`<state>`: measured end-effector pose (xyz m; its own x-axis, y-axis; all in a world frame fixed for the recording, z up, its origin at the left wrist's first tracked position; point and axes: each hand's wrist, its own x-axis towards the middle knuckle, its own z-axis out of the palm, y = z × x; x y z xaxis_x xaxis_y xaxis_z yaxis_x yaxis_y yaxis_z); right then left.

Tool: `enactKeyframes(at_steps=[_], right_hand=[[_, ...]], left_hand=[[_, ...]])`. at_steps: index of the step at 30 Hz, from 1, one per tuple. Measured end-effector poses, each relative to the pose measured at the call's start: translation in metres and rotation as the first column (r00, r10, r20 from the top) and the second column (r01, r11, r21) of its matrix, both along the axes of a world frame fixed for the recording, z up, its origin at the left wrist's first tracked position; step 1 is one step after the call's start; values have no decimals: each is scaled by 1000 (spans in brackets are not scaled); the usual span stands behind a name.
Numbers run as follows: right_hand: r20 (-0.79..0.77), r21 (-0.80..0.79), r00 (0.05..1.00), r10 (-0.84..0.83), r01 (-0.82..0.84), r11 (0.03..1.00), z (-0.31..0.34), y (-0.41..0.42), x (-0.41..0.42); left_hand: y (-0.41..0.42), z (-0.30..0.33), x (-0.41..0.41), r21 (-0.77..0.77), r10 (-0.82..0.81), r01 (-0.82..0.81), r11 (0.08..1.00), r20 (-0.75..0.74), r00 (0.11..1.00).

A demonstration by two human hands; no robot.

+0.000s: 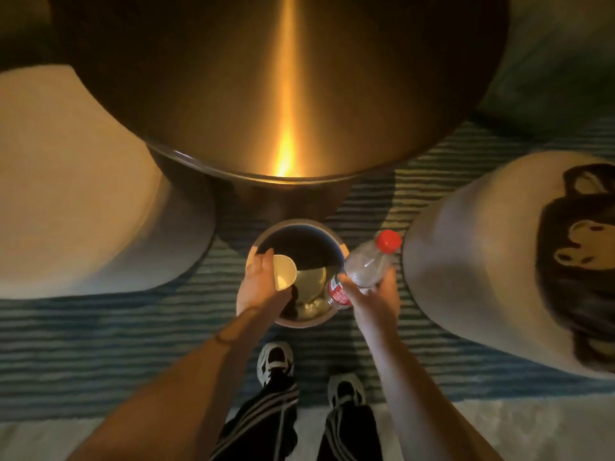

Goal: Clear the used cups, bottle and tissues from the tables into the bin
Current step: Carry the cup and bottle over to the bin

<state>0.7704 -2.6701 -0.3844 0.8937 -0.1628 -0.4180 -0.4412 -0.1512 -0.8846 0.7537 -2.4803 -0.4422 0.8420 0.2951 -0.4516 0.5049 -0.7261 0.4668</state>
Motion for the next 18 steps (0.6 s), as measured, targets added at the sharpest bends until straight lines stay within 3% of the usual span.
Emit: enactKeyframes(at_steps=[3, 7, 12, 18], right_hand=[[-1, 34, 994, 113, -113, 993, -58, 8, 10], [-30, -49, 979, 199, -201, 978, -104, 19, 15], [-134, -143, 952, 277, -295, 945, -138, 28, 28], [-296, -232, 876, 380, -452, 861, -119, 26, 23]], left_hand=[[2, -50, -2, 53, 45, -42, 998, -54, 998], [11, -74, -19, 195, -27, 29, 980, -10, 1000], [21, -60, -44, 281, -52, 39, 959, 39, 998], [22, -14, -50, 295, 33, -9, 955, -77, 997]])
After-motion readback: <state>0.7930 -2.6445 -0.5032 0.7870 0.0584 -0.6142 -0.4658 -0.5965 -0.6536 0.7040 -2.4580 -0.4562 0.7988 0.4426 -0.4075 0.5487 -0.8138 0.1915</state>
